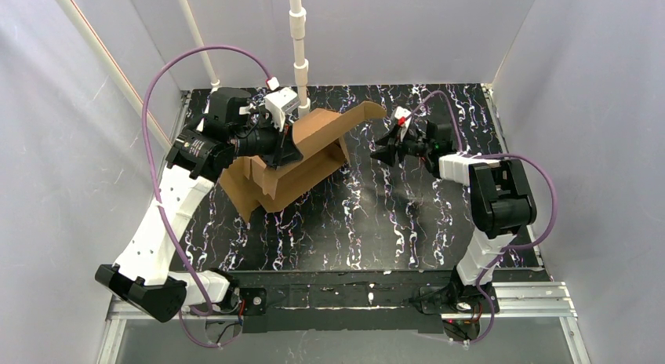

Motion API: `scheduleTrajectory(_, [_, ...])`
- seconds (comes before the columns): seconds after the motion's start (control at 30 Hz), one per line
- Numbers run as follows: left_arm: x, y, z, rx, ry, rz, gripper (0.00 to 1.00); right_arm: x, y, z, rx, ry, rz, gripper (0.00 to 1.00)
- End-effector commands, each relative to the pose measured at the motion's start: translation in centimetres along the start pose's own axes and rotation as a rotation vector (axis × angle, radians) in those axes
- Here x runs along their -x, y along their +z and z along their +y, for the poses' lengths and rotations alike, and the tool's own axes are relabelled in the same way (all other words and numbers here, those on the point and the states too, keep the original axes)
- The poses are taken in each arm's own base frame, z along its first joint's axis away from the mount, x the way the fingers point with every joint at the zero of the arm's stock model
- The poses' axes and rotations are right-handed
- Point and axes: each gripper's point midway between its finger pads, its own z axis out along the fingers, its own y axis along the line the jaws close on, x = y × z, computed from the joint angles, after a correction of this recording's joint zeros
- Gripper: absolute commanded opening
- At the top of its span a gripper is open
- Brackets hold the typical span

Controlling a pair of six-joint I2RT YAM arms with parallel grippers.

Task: Fold the paper box

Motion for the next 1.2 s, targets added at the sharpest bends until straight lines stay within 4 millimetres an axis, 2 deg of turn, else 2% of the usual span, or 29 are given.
scheduleTrajectory(0.0, [0.0,-0.7,-0.8,-0.021,0.015,-0.005,0.00,0.4,0.2,-0.8,-0.017,0.130,0.037,0.61])
scheduleTrajectory(0.17, [-0.1,-0.6,-1.1,-0.048,0.023,-0.002,0.00,1.7,3.2,-2.0,0.027,0.209,-0.049,0.72])
scheduleTrajectory(0.33, [-0.3,-0.6,-1.6,-0.078,0.029,-0.002,0.00,2.3,5.4,-3.1,0.070,0.229,-0.089,0.77])
scheduleTrajectory(0.47, [-0.4,-0.6,-1.9,-0.095,0.038,-0.002,0.00,5.0,6.0,-2.9,0.123,0.207,-0.239,0.84])
scheduleTrajectory(0.53, [-0.6,-0.6,-2.0,-0.104,0.046,0.004,0.00,5.8,6.1,-2.5,0.155,0.248,-0.283,0.87])
scheduleTrajectory(0.57, [-0.8,-0.5,-2.0,-0.109,0.049,0.013,0.00,6.2,6.8,-2.4,0.190,0.252,-0.294,0.88])
scheduleTrajectory(0.9, [-0.8,-0.4,-2.7,-0.161,0.072,0.007,0.00,4.5,7.8,-1.4,0.218,0.267,-0.219,0.92])
scheduleTrajectory(1.17, [-0.8,-0.6,-3.3,-0.186,0.079,-0.002,0.00,4.2,8.2,-0.2,0.216,0.247,-0.206,0.91])
